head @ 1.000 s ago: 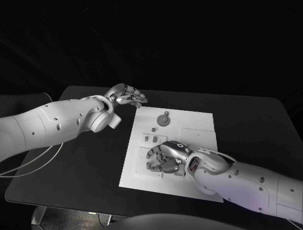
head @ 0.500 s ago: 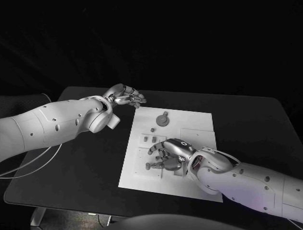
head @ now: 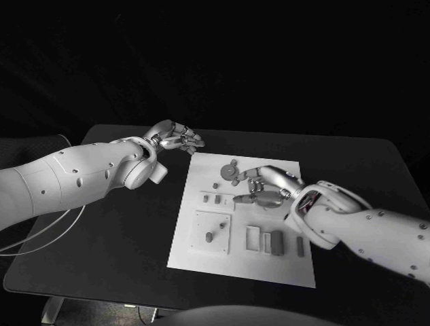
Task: Assemble the parts on the task board
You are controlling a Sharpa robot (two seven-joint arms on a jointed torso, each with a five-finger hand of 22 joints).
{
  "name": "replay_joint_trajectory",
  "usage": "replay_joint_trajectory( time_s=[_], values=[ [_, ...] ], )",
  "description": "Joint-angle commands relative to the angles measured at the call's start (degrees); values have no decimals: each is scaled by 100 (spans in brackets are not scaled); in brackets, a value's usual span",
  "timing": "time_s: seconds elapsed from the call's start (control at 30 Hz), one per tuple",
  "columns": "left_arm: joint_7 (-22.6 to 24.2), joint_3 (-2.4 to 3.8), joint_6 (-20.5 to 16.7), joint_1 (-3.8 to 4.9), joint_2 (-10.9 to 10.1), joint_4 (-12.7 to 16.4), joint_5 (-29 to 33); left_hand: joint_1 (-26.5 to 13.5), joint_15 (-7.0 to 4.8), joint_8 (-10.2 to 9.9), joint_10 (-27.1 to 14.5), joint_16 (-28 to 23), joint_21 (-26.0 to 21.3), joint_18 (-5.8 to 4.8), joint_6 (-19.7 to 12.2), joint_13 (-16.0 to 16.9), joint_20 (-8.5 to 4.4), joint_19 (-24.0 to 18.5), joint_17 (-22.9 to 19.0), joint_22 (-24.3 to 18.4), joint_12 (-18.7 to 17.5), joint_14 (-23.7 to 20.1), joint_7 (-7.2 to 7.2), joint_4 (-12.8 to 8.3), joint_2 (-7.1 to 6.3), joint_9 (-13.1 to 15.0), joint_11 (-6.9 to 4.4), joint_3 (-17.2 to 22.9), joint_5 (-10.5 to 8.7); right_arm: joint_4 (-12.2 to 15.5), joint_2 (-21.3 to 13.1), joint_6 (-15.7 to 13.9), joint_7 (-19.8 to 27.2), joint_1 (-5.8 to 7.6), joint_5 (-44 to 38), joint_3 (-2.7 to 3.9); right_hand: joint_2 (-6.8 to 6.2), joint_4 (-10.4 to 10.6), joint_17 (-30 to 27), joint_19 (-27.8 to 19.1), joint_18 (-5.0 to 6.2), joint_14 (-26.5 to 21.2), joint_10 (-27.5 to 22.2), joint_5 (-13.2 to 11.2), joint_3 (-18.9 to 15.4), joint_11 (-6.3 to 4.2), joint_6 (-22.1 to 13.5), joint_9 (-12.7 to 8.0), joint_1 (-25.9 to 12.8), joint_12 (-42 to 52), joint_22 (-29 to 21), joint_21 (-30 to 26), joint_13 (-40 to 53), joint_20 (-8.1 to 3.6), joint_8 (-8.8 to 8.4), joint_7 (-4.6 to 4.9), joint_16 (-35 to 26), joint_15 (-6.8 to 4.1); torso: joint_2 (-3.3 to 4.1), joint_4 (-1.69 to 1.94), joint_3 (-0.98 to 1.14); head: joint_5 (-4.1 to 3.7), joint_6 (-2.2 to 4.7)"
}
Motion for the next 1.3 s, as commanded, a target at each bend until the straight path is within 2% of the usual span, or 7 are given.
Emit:
replay_joint_trajectory(
  time_s=[0.03,0.13,0.37,0.73,0.9,1.03,1.3],
  values=[
    [-98,3,-18,6,12,-2,-45,42,0,-6,-22,-17,-16,64,-12,-9,19,-30,12,10,-21,-42,11,5,10,-8,33,-31,-20,-7,-217,1030,-450,186,663,3,93,13,-31,21,320,31,44,19,38,-33,76,25,-39,13,35,-30,-28,7,63,51,-28,-10,-12,-11,-3,-39,18],
    [-151,2,-21,5,16,-17,-49,-42,-30,-27,47,15,17,78,-42,-3,-3,34,42,34,1,39,121,36,-4,-19,7,-51,-20,14,-489,1763,-623,459,734,1,89,161,-138,-56,320,-9,15,19,35,-70,135,55,-395,-131,-25,-147,-144,40,115,14,-218,-46,-25,-27,-5,-90,36],
    [-152,0,-28,3,55,-38,-3,-287,-80,-11,189,47,62,87,-12,26,-47,128,86,70,50,153,110,192,67,-20,-54,-51,-7,336,-975,1889,-918,744,923,-1,55,315,-284,24,320,152,223,16,164,-218,465,190,-678,-310,-138,-278,-364,12,336,-138,-452,-190,-52,-50,2,-203,54],
    [-159,-31,-109,-1,25,98,21,-464,-133,22,411,80,106,87,45,106,-99,212,141,111,151,261,83,335,96,-13,-158,-31,23,1122,-1733,2566,-3006,766,1224,-122,302,138,-441,36,320,307,418,15,316,-343,716,331,-731,-554,-256,-460,-575,56,495,-265,-803,-287,-55,-56,-1,-332,41],
    [-183,-64,-102,-2,-7,126,-6,-612,-140,64,457,68,106,77,115,138,-113,213,163,127,164,271,50,404,71,4,-180,-74,101,1426,-1962,2643,-3433,765,1658,-298,265,243,-549,-73,320,290,412,13,283,-329,674,340,-1073,-811,-376,-675,-716,135,459,-249,-1098,-264,-58,-70,-7,-367,2],
    [-158,-89,-96,-10,17,102,-7,-1063,-131,117,441,22,82,66,211,171,-109,162,194,148,134,236,2,568,120,26,-175,-184,982,1449,-1935,2931,-3694,765,1525,-422,231,322,-544,-38,320,339,454,15,298,-338,690,348,-1178,-839,-397,-696,-727,127,461,-260,-1127,-275,-88,-94,-2,-373,-17],
    [-134,-107,-124,-43,28,111,24,-1238,-117,114,421,-14,69,64,213,190,-100,123,212,168,111,200,0,575,125,23,-168,-232,1005,1443,-1752,3063,-3803,765,1178,-540,108,548,-159,100,320,552,567,-346,303,-341,650,336,-1482,-306,-307,-566,-312,12,403,-259,-577,-308,-143,-131,-9,-452,-100]
  ],
)
